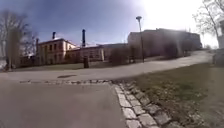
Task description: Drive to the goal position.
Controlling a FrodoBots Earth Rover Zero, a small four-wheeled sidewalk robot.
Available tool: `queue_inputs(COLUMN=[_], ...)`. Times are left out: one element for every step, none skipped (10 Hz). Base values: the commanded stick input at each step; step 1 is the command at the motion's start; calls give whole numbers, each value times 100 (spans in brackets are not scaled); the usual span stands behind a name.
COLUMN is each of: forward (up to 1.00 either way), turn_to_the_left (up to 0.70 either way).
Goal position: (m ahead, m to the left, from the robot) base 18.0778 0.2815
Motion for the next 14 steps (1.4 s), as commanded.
queue_inputs(forward=[85, 85, 85, 85, 85, 85, 85, 85, 85, 85, 85, 85, 85, 85], turn_to_the_left=[0, 0, 0, 0, 0, 0, 0, 22, 34, 34, 34, 34, 16, 0])
